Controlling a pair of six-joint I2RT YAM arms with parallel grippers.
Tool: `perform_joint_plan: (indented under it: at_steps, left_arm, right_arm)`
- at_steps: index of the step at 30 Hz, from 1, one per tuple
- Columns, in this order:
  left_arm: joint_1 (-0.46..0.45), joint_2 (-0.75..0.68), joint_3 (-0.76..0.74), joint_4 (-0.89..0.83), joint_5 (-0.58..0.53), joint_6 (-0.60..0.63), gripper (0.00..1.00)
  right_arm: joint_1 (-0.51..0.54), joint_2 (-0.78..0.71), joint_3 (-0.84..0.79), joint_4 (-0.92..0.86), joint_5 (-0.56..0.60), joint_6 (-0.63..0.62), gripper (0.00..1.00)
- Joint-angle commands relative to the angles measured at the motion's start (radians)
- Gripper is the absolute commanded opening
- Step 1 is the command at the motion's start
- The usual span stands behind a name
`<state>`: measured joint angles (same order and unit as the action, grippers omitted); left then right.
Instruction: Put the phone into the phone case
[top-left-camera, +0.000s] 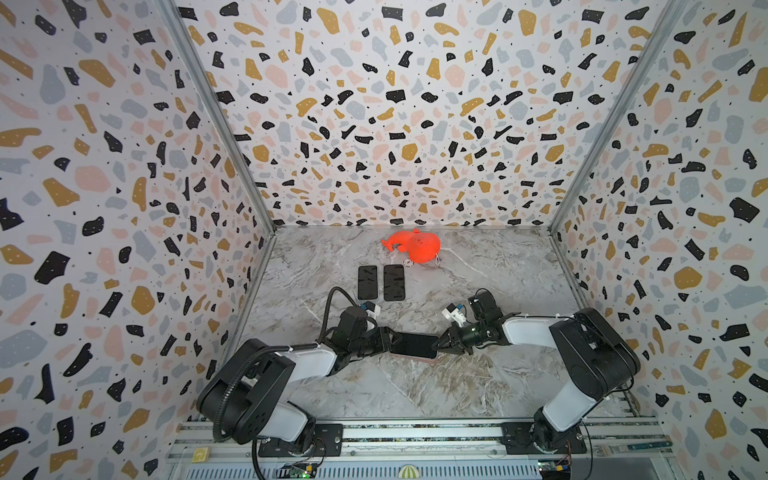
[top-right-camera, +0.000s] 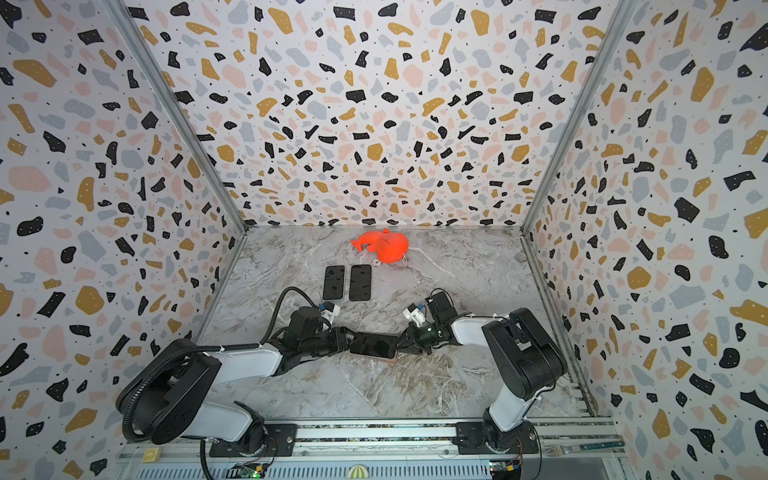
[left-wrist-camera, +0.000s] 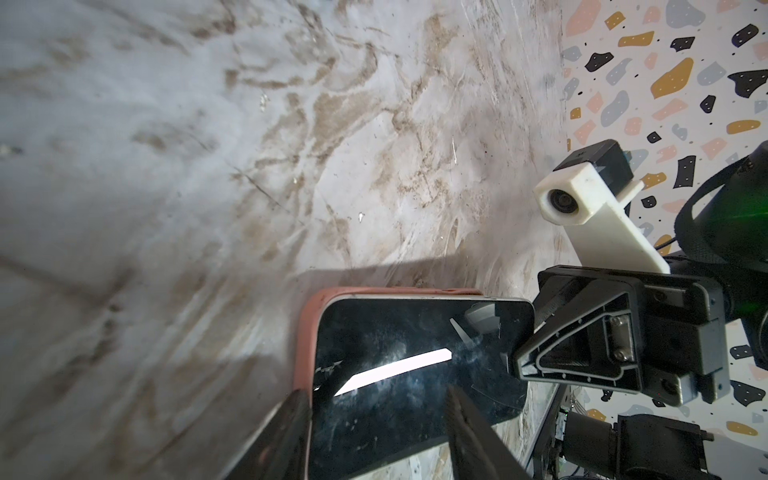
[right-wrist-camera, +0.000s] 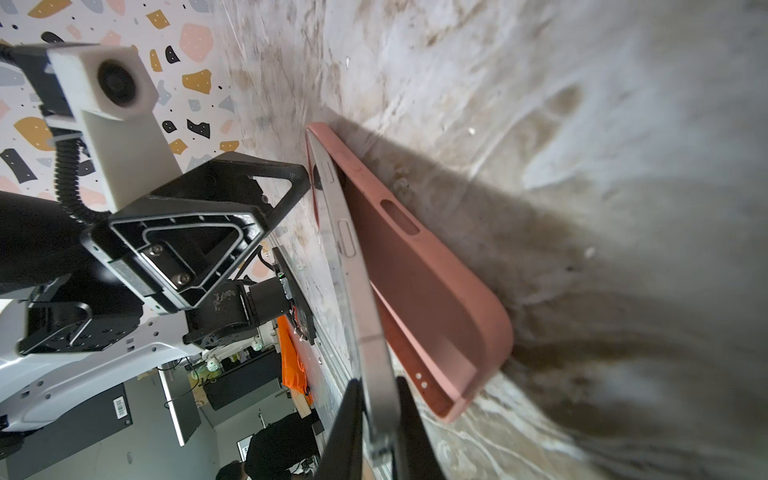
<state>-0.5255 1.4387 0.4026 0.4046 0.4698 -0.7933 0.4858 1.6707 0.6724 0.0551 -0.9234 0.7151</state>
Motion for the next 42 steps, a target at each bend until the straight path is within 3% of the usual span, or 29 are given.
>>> perform_joint_plan:
  at_steps: [1, 13, 18, 29, 38, 42]
  left_arm:
    - [-0.002, -0.018, -0.009, -0.001, 0.006, 0.014, 0.54]
    - [-0.002, -0.037, 0.015, -0.060, -0.010, 0.047, 0.56]
    - [-0.002, -0.056, 0.016, -0.089, -0.022, 0.061, 0.57]
    - [-0.002, -0.104, -0.017, -0.112, -0.040, 0.065, 0.59]
    - [-0.047, -0.153, -0.065, -0.036, -0.029, -0.029, 0.63]
    - [-0.085, -0.148, -0.076, -0.010, -0.034, -0.054, 0.66]
  right_arm:
    - [0.029, 0.016, -0.002, -0.129, 0.187, -0.023, 0.09]
    - [0.030, -0.071, 0.025, -0.215, 0.235, -0.056, 0.45]
    - [0.029, -0.142, 0.052, -0.290, 0.269, -0.075, 0.51]
    - [0.029, -0.237, 0.060, -0.408, 0.313, -0.138, 0.56]
    - [0.059, -0.162, 0.162, -0.428, 0.549, -0.298, 0.54]
    - [0.061, -0.127, 0.193, -0.402, 0.583, -0.333, 0.54]
